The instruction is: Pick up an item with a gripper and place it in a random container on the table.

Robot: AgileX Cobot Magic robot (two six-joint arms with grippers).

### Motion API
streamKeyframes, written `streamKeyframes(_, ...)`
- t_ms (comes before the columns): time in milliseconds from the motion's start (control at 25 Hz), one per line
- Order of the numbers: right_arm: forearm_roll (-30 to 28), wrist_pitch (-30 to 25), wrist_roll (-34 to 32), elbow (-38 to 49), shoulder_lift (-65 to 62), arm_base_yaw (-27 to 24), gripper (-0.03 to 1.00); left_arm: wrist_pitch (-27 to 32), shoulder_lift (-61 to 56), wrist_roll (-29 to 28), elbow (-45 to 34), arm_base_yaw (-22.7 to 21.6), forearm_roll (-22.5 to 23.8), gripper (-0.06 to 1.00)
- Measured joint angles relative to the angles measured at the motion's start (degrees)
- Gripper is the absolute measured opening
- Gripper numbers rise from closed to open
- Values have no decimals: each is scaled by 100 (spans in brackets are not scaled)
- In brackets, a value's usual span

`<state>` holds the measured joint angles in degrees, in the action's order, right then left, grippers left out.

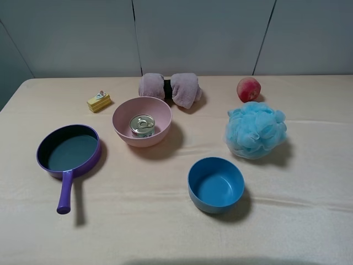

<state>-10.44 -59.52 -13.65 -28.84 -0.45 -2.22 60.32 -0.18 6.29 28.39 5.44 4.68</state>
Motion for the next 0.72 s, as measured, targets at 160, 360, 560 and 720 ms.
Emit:
streamKeyframes(160, 229, 0, 0, 0, 0, 0, 69, 0, 0, 0, 0, 0, 0, 90)
streamKeyframes(360, 472, 6, 0, 0, 0, 0, 69, 0, 0, 0, 0, 0, 0, 90)
streamKeyframes(560, 490, 6, 0, 0, 0, 0, 69, 0, 0, 0, 0, 0, 0, 90)
streamKeyframes(720, 490, 6, 0, 0, 0, 0, 69, 0, 0, 0, 0, 0, 0, 90)
